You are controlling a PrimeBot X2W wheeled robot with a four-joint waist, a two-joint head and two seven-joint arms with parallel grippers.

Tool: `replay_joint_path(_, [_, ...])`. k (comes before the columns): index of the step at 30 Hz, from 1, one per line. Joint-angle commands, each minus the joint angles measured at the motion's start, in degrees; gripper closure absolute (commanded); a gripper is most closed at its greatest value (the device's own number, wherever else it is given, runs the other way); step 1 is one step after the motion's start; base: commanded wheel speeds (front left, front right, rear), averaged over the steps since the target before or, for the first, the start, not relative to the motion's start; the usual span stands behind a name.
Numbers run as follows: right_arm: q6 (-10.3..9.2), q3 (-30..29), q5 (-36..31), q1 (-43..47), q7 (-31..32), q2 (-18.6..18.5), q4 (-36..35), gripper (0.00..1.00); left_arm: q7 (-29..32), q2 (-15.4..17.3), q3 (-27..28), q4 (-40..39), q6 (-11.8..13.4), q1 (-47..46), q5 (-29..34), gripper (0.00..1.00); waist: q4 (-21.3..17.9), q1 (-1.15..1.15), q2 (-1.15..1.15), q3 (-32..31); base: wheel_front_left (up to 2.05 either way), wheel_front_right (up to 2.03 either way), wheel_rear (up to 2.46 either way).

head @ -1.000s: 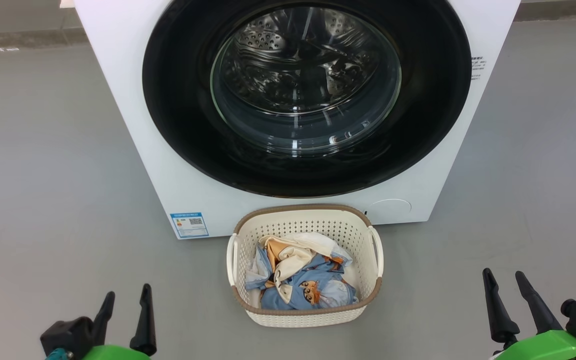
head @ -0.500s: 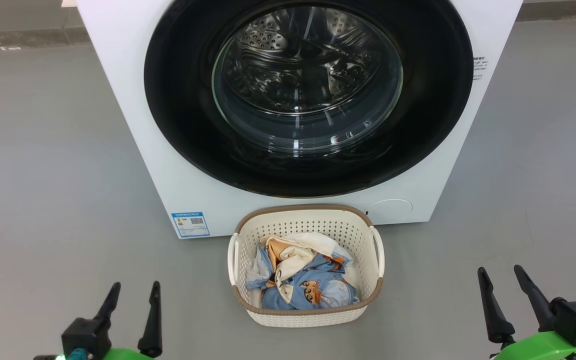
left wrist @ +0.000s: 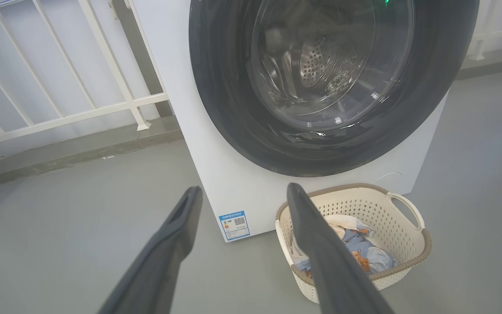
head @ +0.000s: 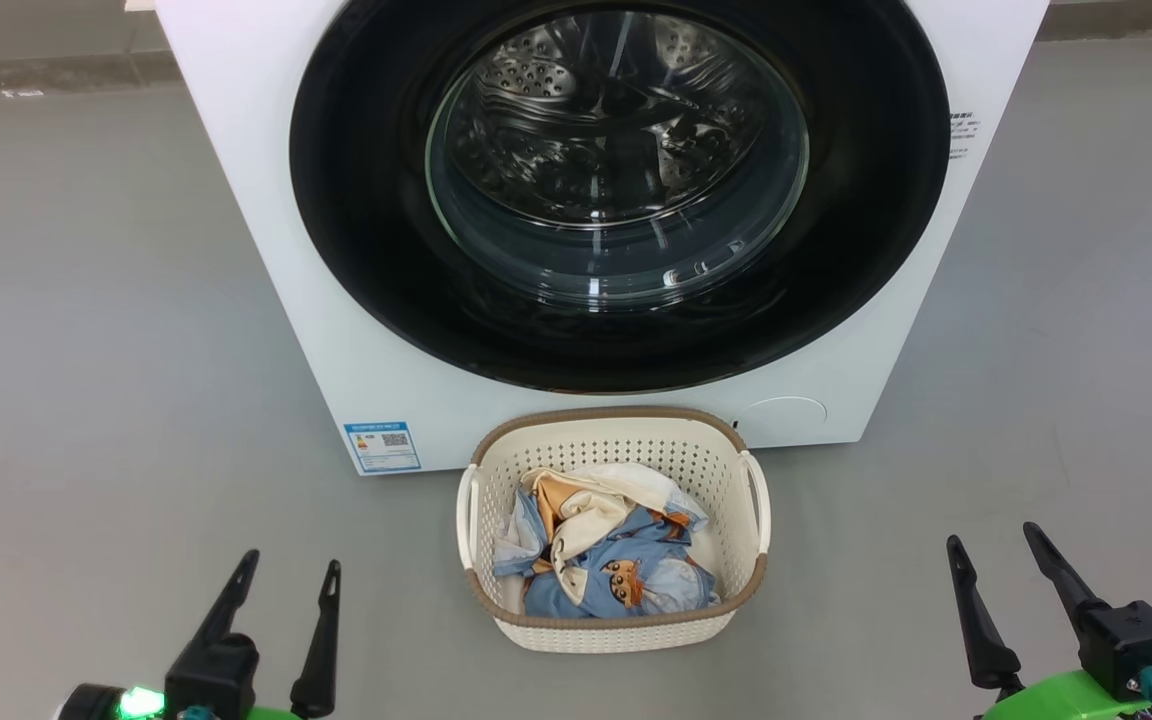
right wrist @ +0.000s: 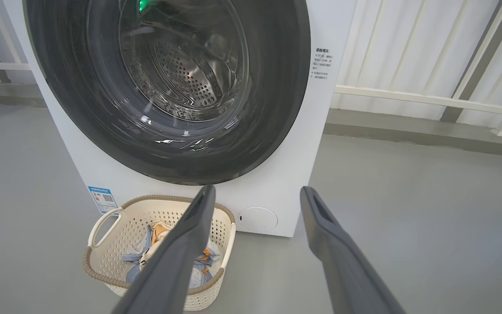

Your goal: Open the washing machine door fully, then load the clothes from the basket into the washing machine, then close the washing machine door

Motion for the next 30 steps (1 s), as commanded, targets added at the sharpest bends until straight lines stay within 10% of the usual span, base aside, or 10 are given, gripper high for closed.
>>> replay_joint_path(1, [0.09, 1.0, -2.1, 0.1, -1.0, -0.6, -1.8, 0.0, -1.1, 1.4, 1.7, -1.8, 0.6, -2.2, 1.9, 0.0, 0.0, 0.0, 0.0, 0.0, 0.0, 0.0, 0.0])
replay_joint_path(30, [0.09, 0.4, -2.6, 0.9, -1.2, 0.0, -2.4, 0.0, -1.2, -0.3, 7.2, 0.1, 0.0, -1.7, 2.0, 0.0, 0.4, 0.0, 0.0, -0.2, 0.0, 0.0, 0.0])
